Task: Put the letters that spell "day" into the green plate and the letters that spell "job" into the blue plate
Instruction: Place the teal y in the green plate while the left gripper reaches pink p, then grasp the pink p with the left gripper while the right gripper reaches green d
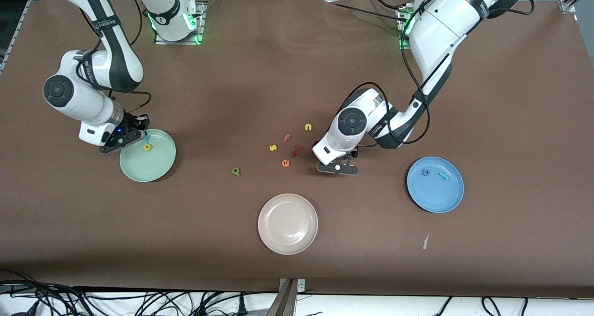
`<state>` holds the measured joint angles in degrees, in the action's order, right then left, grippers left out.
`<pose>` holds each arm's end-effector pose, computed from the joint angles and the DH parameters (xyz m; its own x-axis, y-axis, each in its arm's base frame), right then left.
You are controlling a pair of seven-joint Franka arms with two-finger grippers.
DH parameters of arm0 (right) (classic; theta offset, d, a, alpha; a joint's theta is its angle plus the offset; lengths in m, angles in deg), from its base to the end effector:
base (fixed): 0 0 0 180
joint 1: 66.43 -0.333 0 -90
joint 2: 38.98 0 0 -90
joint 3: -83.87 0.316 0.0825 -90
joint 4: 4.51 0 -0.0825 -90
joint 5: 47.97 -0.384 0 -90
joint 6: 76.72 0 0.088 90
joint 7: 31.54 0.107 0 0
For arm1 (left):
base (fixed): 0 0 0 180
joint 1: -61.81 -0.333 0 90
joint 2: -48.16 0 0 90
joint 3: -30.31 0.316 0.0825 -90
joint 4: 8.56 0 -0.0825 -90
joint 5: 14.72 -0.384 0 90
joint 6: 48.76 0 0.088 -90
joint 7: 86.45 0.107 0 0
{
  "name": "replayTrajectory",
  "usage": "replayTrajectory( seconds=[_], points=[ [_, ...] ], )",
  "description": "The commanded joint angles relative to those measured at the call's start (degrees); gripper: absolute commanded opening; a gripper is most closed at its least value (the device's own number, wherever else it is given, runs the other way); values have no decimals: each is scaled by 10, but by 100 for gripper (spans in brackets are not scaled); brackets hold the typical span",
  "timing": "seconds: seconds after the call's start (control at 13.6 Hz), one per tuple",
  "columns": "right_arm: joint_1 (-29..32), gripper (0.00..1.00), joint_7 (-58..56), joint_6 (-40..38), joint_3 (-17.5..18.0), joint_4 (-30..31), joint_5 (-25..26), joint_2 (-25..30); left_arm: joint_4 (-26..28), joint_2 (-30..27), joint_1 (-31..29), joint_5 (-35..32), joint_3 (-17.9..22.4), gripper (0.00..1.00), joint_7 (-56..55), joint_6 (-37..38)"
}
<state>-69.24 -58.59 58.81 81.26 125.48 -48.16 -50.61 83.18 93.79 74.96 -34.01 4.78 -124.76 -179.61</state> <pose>0.5238 0.0017 0.2605 0.8848 0.4557 -0.0975 0.4538 -0.8901 -0.0418 0.5671 -0.3929 0.1928 0.9914 -0.1184 -0.0551 -0.1162 -0.9924 0.0411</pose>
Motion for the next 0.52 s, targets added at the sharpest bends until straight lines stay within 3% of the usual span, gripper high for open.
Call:
replayTrajectory(
  seconds=[0.0,0.29,0.44],
  points=[
    [-1,100,2,2,1,22,-2,17,-21,16,21,-37,3,98,-13,2],
    [-2,100,2,6,1,19,-7,16,-56,42,30,-58,3,86,-12,2],
    [-4,100,2,7,2,15,-6,20,-55,42,29,-72,3,86,-12,2]
  ],
)
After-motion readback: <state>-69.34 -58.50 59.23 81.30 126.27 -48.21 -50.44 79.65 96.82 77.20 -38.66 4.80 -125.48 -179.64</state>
